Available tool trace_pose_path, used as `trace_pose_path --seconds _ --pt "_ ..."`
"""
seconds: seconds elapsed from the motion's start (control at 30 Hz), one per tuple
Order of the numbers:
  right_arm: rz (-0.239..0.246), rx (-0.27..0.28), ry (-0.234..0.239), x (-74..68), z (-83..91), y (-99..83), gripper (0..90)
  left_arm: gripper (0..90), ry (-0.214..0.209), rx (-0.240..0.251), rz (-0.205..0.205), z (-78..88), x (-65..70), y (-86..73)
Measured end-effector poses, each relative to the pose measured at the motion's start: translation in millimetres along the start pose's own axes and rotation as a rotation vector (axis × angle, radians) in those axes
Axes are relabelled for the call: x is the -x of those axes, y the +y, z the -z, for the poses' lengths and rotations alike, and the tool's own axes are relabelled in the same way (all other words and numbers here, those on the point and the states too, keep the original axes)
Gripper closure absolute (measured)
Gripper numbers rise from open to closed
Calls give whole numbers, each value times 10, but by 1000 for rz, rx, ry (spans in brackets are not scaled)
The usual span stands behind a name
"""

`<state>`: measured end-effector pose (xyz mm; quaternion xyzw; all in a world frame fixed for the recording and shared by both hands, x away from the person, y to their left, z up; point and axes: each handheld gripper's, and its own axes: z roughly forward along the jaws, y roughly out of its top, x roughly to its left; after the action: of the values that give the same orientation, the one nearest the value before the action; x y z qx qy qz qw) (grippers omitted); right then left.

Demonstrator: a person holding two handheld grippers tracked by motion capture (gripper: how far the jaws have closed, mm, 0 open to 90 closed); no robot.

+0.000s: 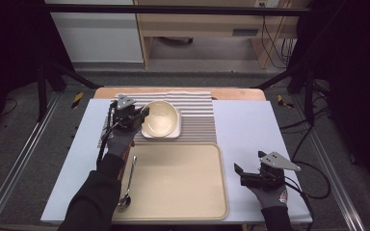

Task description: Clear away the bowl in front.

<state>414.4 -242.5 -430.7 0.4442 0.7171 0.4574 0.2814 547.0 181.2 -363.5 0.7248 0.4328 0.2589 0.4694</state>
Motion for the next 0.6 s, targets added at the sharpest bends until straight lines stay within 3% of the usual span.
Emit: trace_pose_path --seconds 0.4,0.6 --pt "0 -2 -1 -12 1 0 31 819 -66 33 -40 353 157 -184" --pt "2 -2 -1 -16 -1 -1 32 819 -91 26 -44 416 219 -338"
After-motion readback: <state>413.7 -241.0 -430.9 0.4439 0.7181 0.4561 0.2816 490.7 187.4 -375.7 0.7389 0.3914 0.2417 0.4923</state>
